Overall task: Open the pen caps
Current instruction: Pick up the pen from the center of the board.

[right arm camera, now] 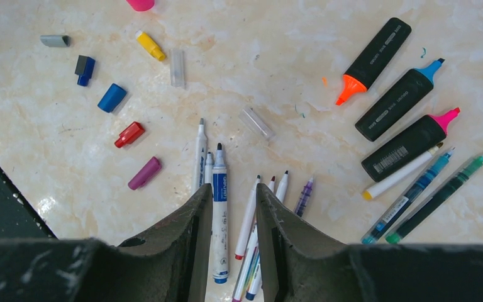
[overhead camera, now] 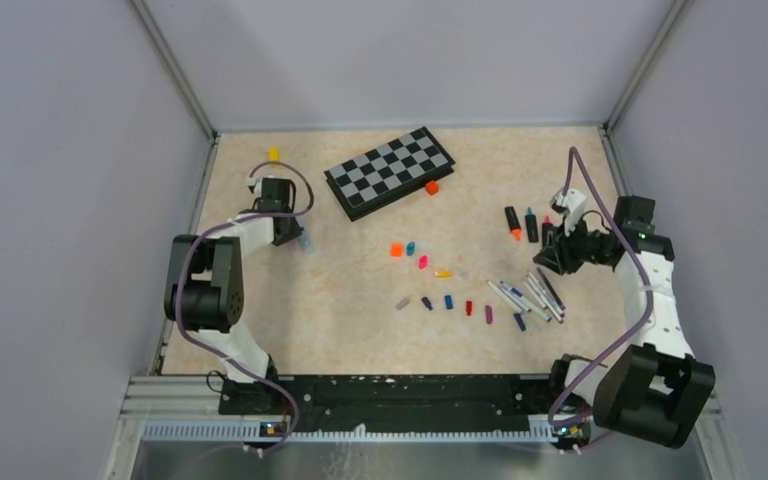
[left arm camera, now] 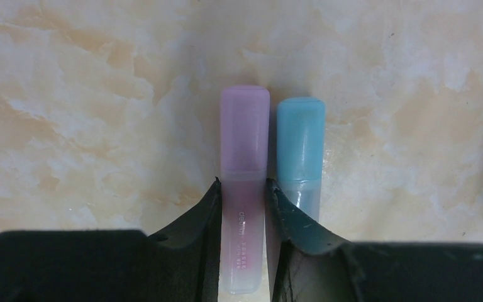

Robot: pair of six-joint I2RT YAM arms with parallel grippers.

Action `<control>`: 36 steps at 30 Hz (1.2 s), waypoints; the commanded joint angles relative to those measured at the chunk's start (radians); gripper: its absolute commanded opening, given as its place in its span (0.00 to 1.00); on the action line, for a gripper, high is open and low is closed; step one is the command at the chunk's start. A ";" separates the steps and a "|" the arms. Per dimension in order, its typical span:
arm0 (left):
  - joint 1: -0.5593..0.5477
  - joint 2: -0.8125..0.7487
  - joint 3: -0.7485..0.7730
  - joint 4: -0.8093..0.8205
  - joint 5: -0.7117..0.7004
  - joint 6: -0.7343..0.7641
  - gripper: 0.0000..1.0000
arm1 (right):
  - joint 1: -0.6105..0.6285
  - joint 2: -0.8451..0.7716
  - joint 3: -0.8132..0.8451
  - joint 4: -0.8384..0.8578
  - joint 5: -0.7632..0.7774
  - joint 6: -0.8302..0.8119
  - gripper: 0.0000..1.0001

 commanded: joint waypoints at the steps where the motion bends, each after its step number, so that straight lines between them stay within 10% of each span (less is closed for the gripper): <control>1: 0.007 -0.016 -0.009 -0.083 -0.001 -0.007 0.11 | -0.013 -0.034 -0.001 0.002 -0.033 -0.021 0.31; 36: 0.007 -0.384 -0.218 -0.040 0.149 -0.066 0.01 | -0.013 -0.034 -0.002 0.003 -0.046 -0.021 0.31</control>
